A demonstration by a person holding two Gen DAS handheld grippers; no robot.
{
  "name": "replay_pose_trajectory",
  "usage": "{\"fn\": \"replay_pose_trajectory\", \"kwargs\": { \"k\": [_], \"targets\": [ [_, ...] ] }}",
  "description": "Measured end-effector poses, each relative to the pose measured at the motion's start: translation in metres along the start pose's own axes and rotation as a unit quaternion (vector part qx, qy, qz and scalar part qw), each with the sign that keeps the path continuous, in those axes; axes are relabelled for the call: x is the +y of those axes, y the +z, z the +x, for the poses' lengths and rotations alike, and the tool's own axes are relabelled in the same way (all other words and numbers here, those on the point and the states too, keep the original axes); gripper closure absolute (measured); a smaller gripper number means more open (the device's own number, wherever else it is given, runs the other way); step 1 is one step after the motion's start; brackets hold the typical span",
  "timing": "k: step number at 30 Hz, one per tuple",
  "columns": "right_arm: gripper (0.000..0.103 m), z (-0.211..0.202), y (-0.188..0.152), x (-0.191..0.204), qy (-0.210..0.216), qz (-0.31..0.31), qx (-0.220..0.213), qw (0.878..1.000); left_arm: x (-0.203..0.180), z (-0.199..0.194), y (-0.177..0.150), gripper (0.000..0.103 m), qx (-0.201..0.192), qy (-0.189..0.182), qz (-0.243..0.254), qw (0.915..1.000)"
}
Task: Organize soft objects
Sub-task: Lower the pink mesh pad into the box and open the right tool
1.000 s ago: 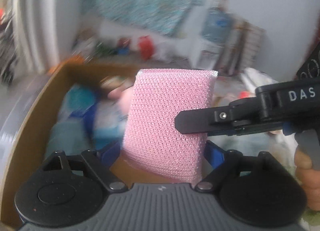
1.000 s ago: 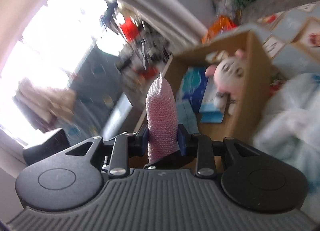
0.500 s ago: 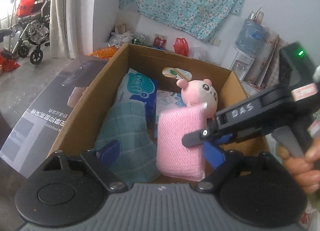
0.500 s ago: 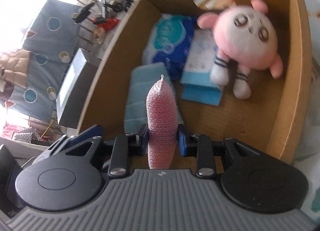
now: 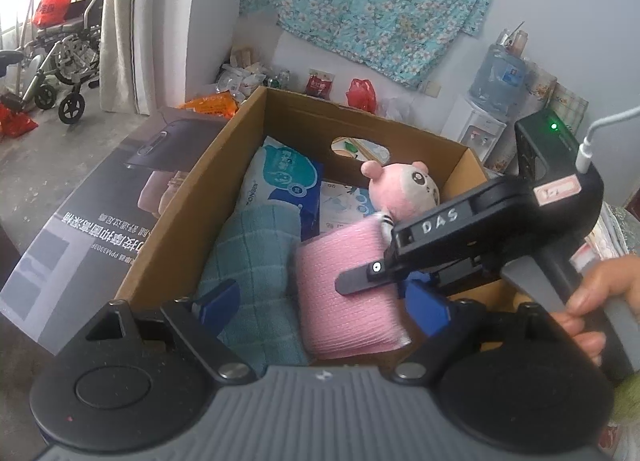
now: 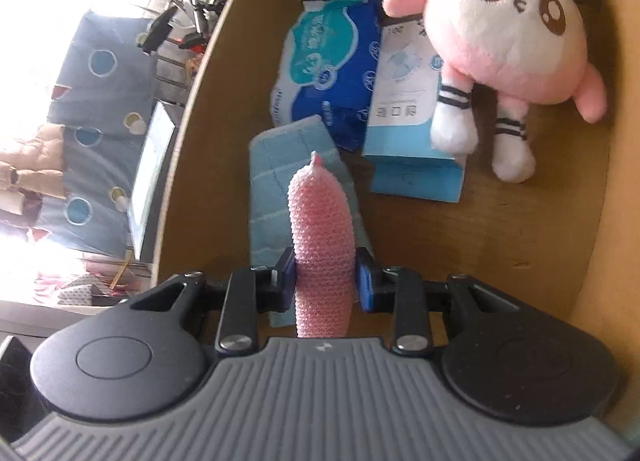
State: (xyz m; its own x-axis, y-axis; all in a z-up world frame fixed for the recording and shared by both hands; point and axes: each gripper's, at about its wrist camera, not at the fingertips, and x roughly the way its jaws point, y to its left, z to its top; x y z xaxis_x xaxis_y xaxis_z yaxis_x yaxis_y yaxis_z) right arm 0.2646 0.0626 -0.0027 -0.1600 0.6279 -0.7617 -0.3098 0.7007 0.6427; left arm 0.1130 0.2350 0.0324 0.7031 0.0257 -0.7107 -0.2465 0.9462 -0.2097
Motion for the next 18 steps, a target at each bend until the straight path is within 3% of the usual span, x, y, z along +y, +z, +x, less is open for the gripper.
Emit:
{"fn": "replay_pose_trajectory", "kwargs": {
  "k": [1, 3, 6, 9, 12, 15, 18],
  "targets": [
    [0.068, 0.0, 0.0, 0.001, -0.017, -0.005, -0.001, 1.0, 0.001, 0.002, 0.001, 0.012, 0.001, 0.0, -0.001, 1.0],
    [0.048, 0.0, 0.002, 0.005, -0.05, -0.015, -0.004, 0.999, 0.001, 0.002, 0.001, 0.012, 0.001, 0.0, 0.0, 1.0],
    [0.036, -0.012, 0.002, 0.007, -0.058, -0.021, -0.023, 0.998, 0.001, 0.001, 0.0, 0.012, -0.002, 0.001, 0.002, 1.0],
    [0.037, -0.028, 0.0, 0.009, -0.065, -0.024, -0.057, 0.996, 0.002, 0.001, 0.0, 0.012, -0.004, 0.001, 0.002, 1.0],
    [0.046, -0.037, -0.003, 0.013, -0.078, -0.034, -0.078, 0.993, 0.003, 0.0, 0.0, 0.012, -0.006, 0.006, 0.0, 1.0],
    [0.055, -0.029, -0.006, 0.012, -0.083, -0.034, -0.056, 0.994, 0.005, -0.002, 0.001, 0.012, -0.009, 0.009, -0.003, 0.9999],
    [0.057, -0.015, -0.008, 0.011, -0.088, -0.03, -0.036, 0.995, 0.007, -0.006, 0.002, 0.012, -0.013, 0.011, -0.007, 0.9998]
  ]
}}
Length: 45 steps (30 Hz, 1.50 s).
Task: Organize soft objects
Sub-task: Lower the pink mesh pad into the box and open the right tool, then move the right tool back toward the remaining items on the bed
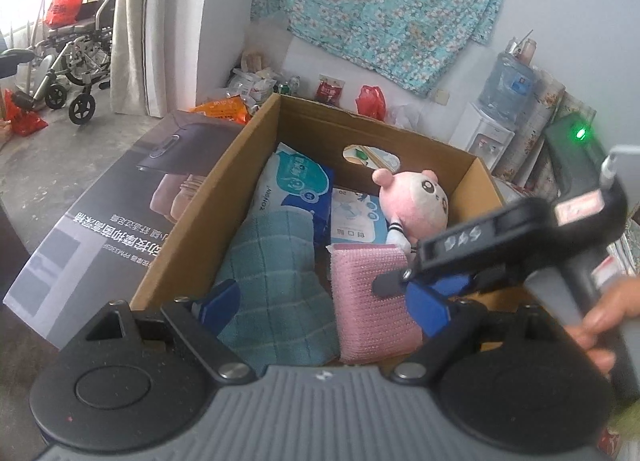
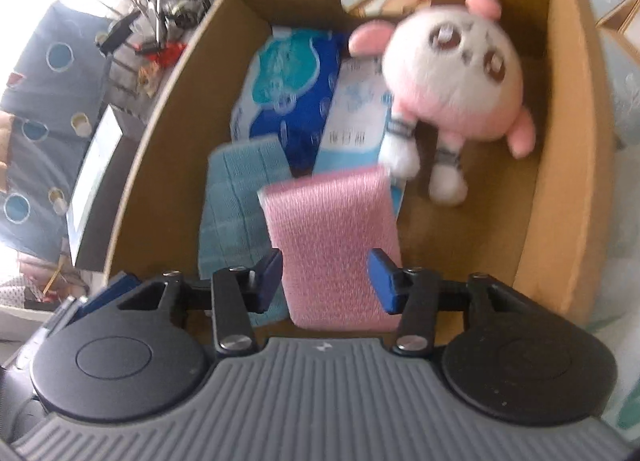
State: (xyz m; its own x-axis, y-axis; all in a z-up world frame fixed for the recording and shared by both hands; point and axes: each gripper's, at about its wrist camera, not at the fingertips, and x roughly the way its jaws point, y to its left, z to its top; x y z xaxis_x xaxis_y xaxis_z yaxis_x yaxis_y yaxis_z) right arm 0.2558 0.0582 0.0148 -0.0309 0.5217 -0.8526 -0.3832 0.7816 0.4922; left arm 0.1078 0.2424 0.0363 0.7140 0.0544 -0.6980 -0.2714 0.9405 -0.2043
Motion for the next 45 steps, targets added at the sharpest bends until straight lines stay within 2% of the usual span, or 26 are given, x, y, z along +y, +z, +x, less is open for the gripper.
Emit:
{"fn": "replay_pose_trajectory", "kwargs": {
  "k": [6, 11, 16, 22, 27, 33, 36, 40, 45],
  "targets": [
    [0.057, 0.015, -0.003, -0.003, 0.041, 0.04, 0.006, 0.998, 0.002, -0.005, -0.001, 0.012, -0.002, 0.007, -0.001, 1.0],
    [0.054, 0.001, -0.007, -0.005, 0.047, 0.042, -0.012, 0.998, -0.003, -0.01, -0.003, 0.012, -0.001, 0.004, 0.004, 1.0],
    [0.05, -0.054, -0.019, -0.012, 0.107, 0.036, -0.058, 0.992, -0.023, -0.023, -0.006, 0.012, -0.014, -0.015, 0.014, 0.9997],
    [0.035, -0.161, -0.057, -0.044, 0.14, 0.01, -0.151, 0.979, -0.075, -0.047, -0.011, 0.01, -0.043, -0.069, 0.069, 0.9943],
    [0.022, -0.246, -0.106, -0.097, 0.113, 0.019, -0.235, 0.965, -0.14, -0.061, -0.021, 0.006, -0.062, -0.129, 0.129, 0.9812],
    [0.018, -0.304, -0.167, -0.173, 0.062, 0.061, -0.287, 0.954, -0.227, -0.059, -0.043, 0.005, -0.054, -0.203, 0.198, 0.9574],
    [0.018, -0.315, -0.192, -0.213, 0.043, 0.095, -0.299, 0.949, -0.26, -0.048, -0.056, 0.005, -0.041, -0.226, 0.223, 0.9474],
    [0.018, -0.313, -0.219, -0.261, 0.019, 0.135, -0.303, 0.943, -0.302, -0.03, -0.074, 0.005, -0.033, -0.234, 0.263, 0.9355],
    [0.018, -0.293, -0.23, -0.301, -0.018, 0.16, -0.285, 0.945, -0.334, -0.005, -0.089, 0.006, -0.011, -0.254, 0.279, 0.926]
  ]
}}
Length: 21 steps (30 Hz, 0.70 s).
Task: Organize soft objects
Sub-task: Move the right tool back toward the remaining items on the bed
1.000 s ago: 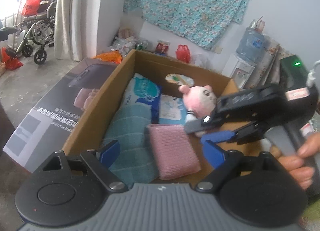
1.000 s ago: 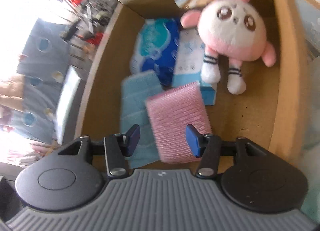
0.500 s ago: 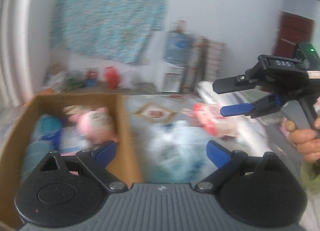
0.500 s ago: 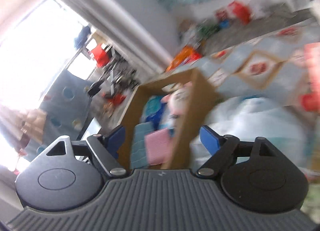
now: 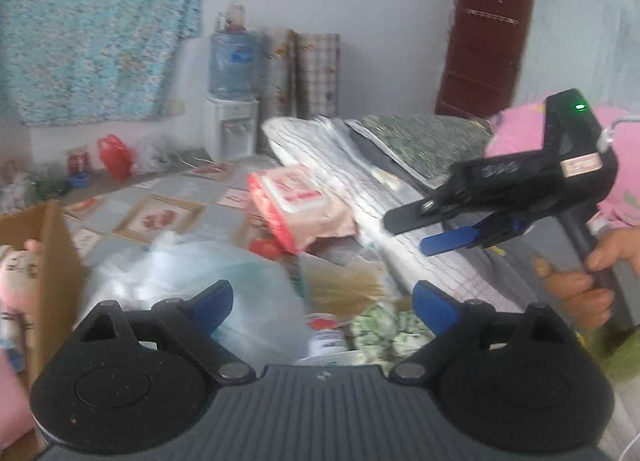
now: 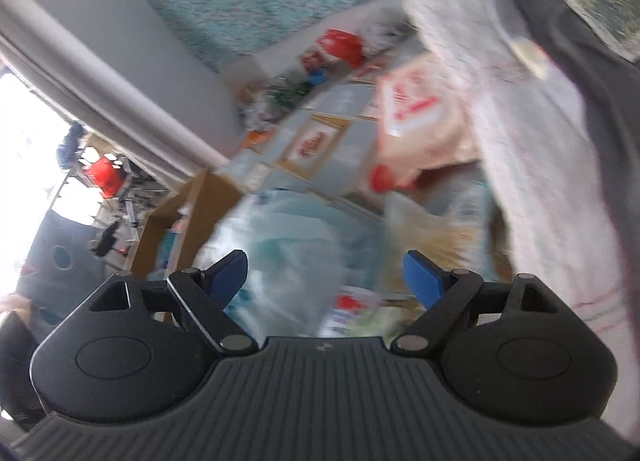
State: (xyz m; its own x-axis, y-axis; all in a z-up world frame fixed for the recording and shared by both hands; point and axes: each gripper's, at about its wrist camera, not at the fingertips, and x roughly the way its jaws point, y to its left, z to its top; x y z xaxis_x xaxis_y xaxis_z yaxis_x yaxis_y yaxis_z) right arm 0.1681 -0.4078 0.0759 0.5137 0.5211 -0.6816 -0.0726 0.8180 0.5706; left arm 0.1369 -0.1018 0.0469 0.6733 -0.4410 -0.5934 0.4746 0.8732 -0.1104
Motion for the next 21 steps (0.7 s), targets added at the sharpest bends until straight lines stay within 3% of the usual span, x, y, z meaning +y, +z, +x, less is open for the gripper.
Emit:
{"fn": "replay_pose_trajectory", "kwargs": {
  "k": [2, 11, 17, 19, 20, 21],
  "targets": [
    [0.018, 0.013, 0.001, -0.009, -0.022, -0.004, 0.008, 1.0, -0.006, 0.012, -0.002, 0.006, 0.0, -0.006, 0.005, 1.0],
    [0.019, 0.082, 0.023, -0.041, -0.108, -0.001, 0.071, 0.992, -0.018, 0.064, -0.013, 0.03, 0.029, -0.009, 0.017, 0.9994],
    [0.019, 0.11, 0.03, -0.053, -0.122, 0.011, 0.101, 0.987, -0.009, 0.085, -0.016, 0.04, 0.044, -0.014, 0.001, 0.9989],
    [0.026, 0.112, 0.028, -0.05, -0.122, -0.009, 0.092, 0.988, -0.007, 0.092, -0.014, 0.04, 0.043, -0.012, 0.003, 0.999],
    [0.039, 0.113, 0.027, -0.048, -0.12, -0.017, 0.091, 0.988, -0.007, 0.094, -0.014, 0.04, 0.044, -0.01, 0.002, 0.999],
    [0.042, 0.114, 0.026, -0.047, -0.118, -0.024, 0.089, 0.989, -0.006, 0.097, -0.013, 0.04, 0.045, -0.01, 0.001, 0.9989]
  ]
}}
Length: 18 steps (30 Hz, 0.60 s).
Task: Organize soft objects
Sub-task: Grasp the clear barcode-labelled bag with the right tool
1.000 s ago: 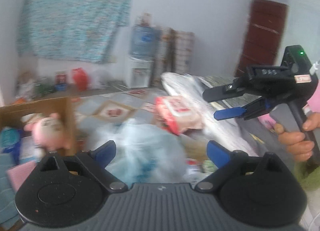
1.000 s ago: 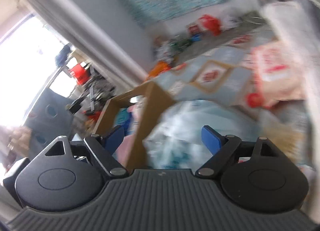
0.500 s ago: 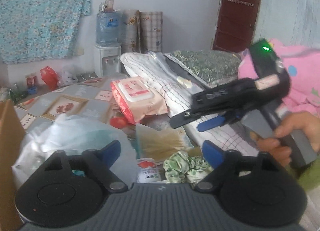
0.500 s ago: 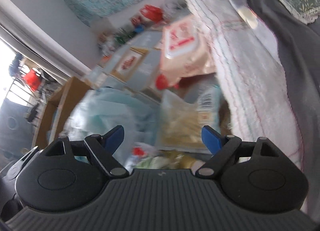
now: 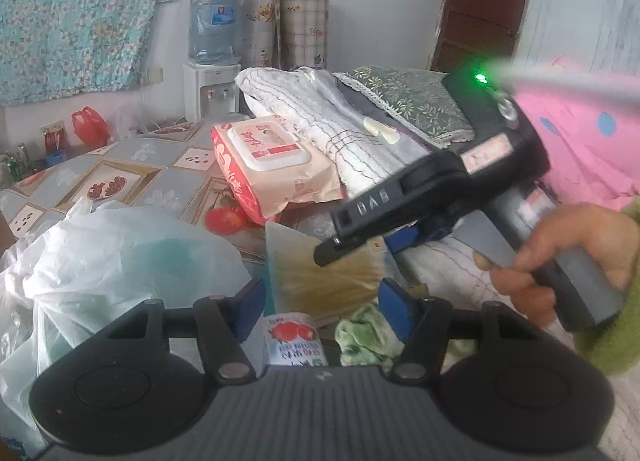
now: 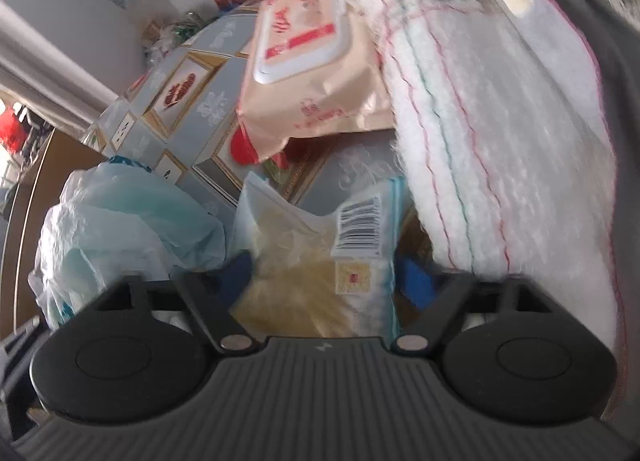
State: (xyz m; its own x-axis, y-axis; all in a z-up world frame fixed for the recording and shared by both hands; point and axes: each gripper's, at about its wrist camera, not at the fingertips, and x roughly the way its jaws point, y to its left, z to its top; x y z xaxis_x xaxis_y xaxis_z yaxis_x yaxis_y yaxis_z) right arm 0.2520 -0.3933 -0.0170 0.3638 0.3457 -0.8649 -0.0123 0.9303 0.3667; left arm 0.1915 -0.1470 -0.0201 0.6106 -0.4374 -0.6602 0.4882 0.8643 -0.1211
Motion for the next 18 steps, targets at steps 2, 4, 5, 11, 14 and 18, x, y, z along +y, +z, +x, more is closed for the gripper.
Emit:
{"fn": "replay_pose_trajectory", "kwargs": {
  "k": [2, 4, 5, 11, 14, 18],
  "targets": [
    [0.048, 0.0, -0.002, 0.003, -0.002, -0.017, -0.008, 1.0, 0.003, 0.004, 0.002, 0.04, 0.002, -0.001, -0.004, 1.0],
    [0.059, -0.004, -0.003, 0.005, 0.005, -0.018, -0.023, 1.0, 0.005, 0.009, 0.003, 0.04, 0.005, 0.001, -0.008, 1.0],
    [0.071, -0.007, -0.003, 0.004, 0.011, -0.013, -0.031, 0.999, 0.006, 0.01, 0.004, 0.04, 0.006, 0.001, -0.01, 0.9999],
    [0.077, -0.023, 0.002, -0.011, 0.064, 0.03, -0.059, 0.996, 0.004, 0.015, 0.007, 0.029, 0.007, -0.002, -0.012, 0.9999],
    [0.077, -0.035, 0.001, -0.013, 0.075, 0.032, -0.074, 0.994, 0.002, 0.017, 0.01, 0.027, 0.007, -0.002, -0.014, 0.9999],
    [0.078, -0.061, -0.005, -0.013, 0.096, 0.036, -0.095, 0.99, 0.002, 0.012, 0.013, 0.027, -0.006, -0.002, -0.028, 0.9996]
  ]
}}
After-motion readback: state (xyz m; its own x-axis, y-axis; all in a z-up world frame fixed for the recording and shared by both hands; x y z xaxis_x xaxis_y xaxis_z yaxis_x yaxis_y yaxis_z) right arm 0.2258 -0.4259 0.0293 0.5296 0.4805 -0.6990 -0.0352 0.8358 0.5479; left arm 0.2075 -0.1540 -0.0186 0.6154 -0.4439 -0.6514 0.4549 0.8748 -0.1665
